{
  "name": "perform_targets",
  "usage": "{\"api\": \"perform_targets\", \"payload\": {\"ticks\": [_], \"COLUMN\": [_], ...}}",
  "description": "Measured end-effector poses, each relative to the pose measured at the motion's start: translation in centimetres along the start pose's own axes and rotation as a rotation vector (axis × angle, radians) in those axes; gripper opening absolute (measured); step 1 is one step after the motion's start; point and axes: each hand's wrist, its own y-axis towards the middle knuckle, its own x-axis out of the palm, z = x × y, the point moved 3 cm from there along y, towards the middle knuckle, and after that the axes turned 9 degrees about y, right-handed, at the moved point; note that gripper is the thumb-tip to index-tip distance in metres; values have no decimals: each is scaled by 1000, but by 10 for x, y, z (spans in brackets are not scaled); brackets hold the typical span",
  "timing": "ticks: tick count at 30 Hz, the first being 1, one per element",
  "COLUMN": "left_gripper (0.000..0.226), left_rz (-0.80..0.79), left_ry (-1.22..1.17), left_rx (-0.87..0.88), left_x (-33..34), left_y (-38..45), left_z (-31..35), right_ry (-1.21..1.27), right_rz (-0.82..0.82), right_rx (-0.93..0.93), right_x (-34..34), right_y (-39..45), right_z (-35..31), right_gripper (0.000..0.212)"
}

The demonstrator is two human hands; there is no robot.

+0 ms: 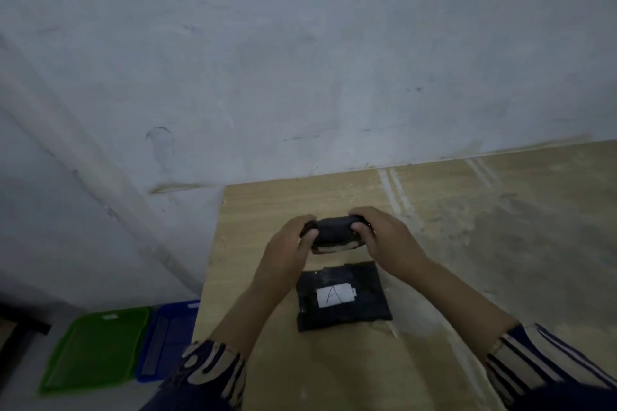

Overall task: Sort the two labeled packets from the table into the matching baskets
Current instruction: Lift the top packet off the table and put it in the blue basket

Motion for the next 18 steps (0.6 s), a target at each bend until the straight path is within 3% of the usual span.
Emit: {"api": "perform_targets", "payload": {"ticks": [7,14,18], "left_gripper": [37,33,36], "left_rz": [76,172,215], "left_ry": [-225,-267,-325], "left_rx": [45,148,188], "left_x": [-57,-100,-116], "left_y": [28,43,43], "left_z": [36,72,91], "right_ry": [216,414,588], "right_rz": [125,150,153], "right_rx": [-10,10,-27], "right_x": [-53,-85,-98], "right_y": [34,41,47], "right_z": [-49,-77,-95], "right_gripper": [18,56,42]}}
